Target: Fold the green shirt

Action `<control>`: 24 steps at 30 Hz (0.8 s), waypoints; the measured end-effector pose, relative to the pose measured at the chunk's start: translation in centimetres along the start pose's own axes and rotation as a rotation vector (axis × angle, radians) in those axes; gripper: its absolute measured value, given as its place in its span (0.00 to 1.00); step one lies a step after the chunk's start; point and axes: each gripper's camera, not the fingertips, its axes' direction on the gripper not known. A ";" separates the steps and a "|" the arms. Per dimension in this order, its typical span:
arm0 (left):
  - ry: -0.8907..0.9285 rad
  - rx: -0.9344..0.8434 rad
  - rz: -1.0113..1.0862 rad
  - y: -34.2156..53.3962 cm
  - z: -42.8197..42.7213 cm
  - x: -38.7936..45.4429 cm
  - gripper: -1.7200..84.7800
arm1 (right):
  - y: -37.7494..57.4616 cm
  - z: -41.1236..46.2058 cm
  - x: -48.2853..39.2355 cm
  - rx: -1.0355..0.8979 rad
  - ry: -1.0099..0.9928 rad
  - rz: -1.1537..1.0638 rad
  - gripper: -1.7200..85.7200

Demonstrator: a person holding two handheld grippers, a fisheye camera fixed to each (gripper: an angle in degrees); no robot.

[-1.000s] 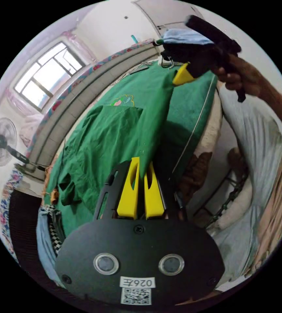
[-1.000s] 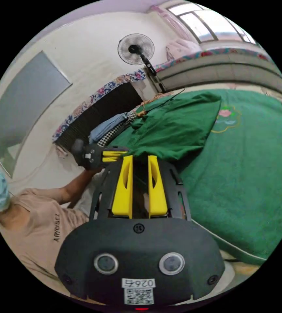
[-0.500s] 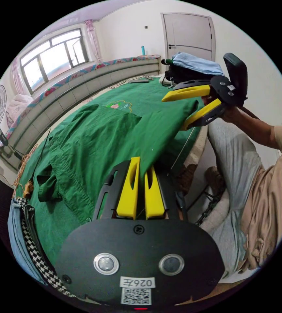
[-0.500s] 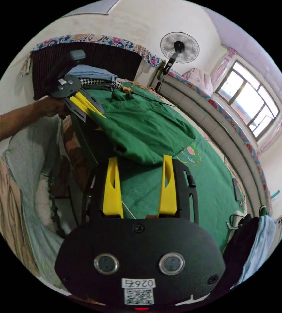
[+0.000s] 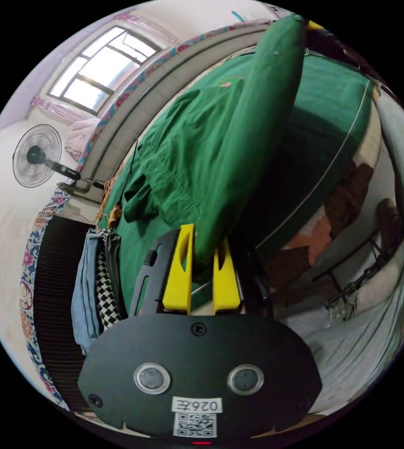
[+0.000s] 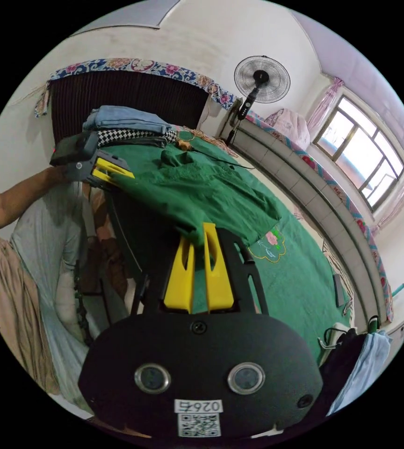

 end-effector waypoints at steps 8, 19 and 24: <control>-0.034 0.097 0.100 -0.3 -3.7 1.6 0.04 | 1.1 -0.3 0.2 -0.036 -0.076 -0.017 0.00; -0.070 0.294 0.322 1.9 -17.0 3.4 0.04 | 5.0 -6.9 -0.6 -0.011 -0.289 -0.122 0.00; -0.149 0.305 0.434 -6.4 -16.8 -2.0 0.05 | 1.7 -3.4 12.6 0.086 -0.348 0.199 0.00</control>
